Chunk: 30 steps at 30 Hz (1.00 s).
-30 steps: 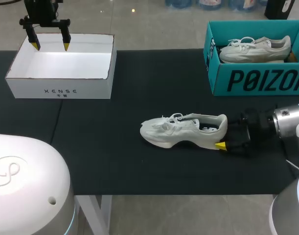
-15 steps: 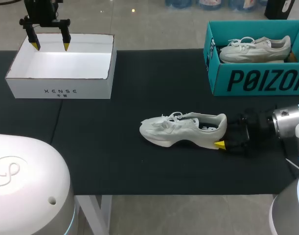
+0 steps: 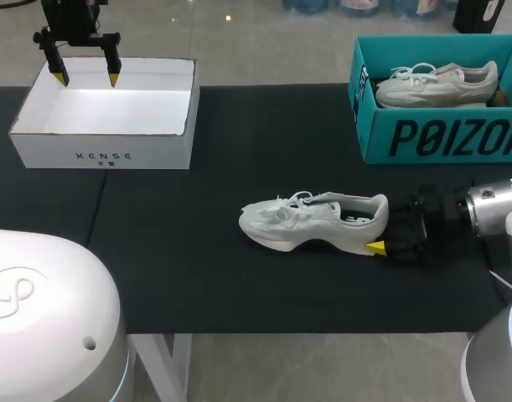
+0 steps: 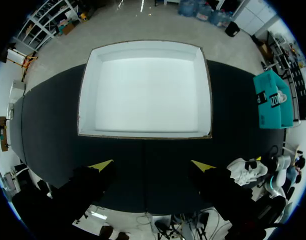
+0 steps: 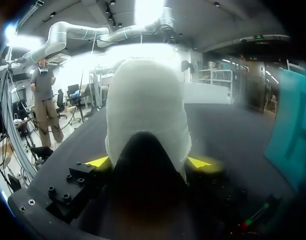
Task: Take the shoe out of the shoebox, open the shoe tongue, remove and reinsert the insole, then place the shoe into the shoebox
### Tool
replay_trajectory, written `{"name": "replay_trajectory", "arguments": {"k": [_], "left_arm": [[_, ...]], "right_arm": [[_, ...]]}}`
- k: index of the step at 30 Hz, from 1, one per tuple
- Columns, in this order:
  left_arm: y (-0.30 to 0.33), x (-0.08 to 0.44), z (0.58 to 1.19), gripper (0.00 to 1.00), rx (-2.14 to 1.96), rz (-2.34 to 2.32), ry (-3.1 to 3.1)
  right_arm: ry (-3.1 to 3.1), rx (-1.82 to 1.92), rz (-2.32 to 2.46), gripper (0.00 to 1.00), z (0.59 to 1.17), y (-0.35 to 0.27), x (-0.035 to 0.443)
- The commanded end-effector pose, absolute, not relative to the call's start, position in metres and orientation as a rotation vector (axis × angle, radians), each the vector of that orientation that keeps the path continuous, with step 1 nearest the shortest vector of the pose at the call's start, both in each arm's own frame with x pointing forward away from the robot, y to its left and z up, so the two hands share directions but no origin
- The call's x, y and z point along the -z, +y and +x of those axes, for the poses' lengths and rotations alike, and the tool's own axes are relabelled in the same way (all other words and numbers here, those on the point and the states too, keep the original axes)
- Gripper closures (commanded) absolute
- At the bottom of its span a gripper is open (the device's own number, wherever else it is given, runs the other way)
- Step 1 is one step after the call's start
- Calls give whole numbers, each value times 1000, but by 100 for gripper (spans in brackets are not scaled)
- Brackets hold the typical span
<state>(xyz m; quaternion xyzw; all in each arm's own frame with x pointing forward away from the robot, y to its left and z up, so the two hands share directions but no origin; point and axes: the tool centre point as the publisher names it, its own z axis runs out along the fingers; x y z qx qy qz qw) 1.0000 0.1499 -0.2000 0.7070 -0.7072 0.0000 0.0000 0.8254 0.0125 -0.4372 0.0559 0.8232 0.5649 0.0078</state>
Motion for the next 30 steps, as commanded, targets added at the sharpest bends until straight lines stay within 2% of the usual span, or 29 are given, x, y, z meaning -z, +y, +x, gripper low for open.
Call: {"name": "replay_trajectory", "arguments": {"k": [1, 14, 30], "left_arm": [[150, 200, 1000, 0, 0, 2221, -2222], [150, 200, 1000, 0, 0, 2221, -2222], [29, 219, 924, 0, 20, 2264, -2143]], "right_arm": [[2575, -1764, 178, 100, 828, 17, 444], [2575, -1764, 178, 100, 828, 17, 444], [2575, -1764, 178, 100, 828, 17, 444]]}}
